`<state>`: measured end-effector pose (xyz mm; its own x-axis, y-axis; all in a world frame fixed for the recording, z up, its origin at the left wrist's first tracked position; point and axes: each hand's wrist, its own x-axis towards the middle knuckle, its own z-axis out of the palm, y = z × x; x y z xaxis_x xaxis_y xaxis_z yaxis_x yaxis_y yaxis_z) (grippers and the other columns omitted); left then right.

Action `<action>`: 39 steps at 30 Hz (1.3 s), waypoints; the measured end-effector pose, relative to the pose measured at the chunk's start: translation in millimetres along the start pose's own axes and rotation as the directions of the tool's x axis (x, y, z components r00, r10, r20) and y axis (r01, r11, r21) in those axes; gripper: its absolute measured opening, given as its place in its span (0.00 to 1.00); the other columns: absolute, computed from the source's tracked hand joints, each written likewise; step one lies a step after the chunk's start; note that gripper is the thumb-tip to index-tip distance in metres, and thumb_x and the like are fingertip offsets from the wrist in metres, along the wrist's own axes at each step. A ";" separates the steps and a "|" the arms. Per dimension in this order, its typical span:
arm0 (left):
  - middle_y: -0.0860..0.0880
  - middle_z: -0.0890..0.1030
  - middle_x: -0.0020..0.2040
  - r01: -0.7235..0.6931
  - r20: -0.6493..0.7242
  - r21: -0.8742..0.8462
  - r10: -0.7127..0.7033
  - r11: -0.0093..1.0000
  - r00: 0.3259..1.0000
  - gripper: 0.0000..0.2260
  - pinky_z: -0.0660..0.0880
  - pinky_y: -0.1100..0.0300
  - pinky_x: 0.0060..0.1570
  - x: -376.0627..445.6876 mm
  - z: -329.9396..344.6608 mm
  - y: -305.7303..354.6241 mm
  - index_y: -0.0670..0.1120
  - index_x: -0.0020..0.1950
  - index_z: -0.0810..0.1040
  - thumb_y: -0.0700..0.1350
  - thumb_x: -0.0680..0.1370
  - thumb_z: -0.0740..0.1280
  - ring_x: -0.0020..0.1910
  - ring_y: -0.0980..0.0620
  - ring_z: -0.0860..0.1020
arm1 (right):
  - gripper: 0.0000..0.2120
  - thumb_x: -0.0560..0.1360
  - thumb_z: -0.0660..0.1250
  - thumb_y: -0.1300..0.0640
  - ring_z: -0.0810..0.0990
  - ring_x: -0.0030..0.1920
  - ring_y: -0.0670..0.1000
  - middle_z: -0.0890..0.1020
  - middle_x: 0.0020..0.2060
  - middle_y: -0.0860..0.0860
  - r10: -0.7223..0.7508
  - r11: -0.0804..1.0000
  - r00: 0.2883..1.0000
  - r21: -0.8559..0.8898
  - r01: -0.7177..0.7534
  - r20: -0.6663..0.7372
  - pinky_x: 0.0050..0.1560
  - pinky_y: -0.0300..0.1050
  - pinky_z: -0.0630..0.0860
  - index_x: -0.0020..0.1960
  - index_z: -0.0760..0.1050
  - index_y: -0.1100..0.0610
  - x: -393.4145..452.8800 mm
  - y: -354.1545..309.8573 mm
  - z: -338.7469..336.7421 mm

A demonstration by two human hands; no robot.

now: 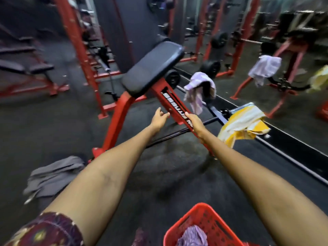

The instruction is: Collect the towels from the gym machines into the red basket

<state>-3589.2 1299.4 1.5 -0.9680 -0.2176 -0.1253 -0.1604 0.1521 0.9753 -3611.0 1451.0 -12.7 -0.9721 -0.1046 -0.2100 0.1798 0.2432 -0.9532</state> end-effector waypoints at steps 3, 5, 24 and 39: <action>0.41 0.61 0.76 0.021 -0.154 0.006 -0.020 1.000 0.988 0.28 0.61 0.60 0.69 -24.9 -63.5 -17.0 0.41 0.77 0.52 0.43 0.81 0.61 0.74 0.47 0.63 | 0.25 0.79 0.58 0.47 0.69 0.68 0.53 0.72 0.67 0.55 -0.014 0.998 0.989 -0.054 0.023 0.150 0.68 0.48 0.63 0.70 0.67 0.60 -30.2 -29.0 61.3; 0.40 0.62 0.75 0.038 -0.284 -0.013 -0.041 0.999 0.958 0.28 0.61 0.59 0.70 -53.0 -107.6 -29.5 0.40 0.77 0.53 0.42 0.81 0.61 0.73 0.46 0.64 | 0.22 0.80 0.57 0.48 0.68 0.68 0.55 0.72 0.67 0.55 -0.035 0.994 0.966 -0.095 0.061 0.258 0.67 0.48 0.64 0.68 0.68 0.61 -43.3 -37.7 105.7; 0.44 0.60 0.77 0.098 -0.954 -0.277 -0.286 0.956 0.088 0.26 0.59 0.59 0.70 -481.4 -419.1 -112.2 0.43 0.78 0.53 0.46 0.82 0.58 0.75 0.48 0.62 | 0.26 0.79 0.58 0.46 0.64 0.72 0.52 0.67 0.71 0.52 -0.096 0.935 0.166 0.032 0.354 0.981 0.69 0.51 0.62 0.73 0.63 0.59 -365.6 -71.9 499.4; 0.49 0.59 0.77 -0.029 -0.905 -0.282 -0.276 0.959 -0.324 0.22 0.55 0.58 0.73 -741.8 -562.9 -163.8 0.45 0.77 0.56 0.46 0.83 0.54 0.76 0.51 0.58 | 0.28 0.80 0.57 0.46 0.62 0.74 0.53 0.64 0.74 0.53 -0.028 0.901 -0.244 0.130 0.413 0.969 0.71 0.47 0.60 0.75 0.59 0.60 -624.7 -67.7 695.4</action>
<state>-2736.2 893.2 37.2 0.5329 -0.8438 -0.0635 -0.0710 -0.1194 0.9903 -2911.2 829.3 31.7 0.3781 -0.9161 -0.1330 -0.2197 0.0507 -0.9742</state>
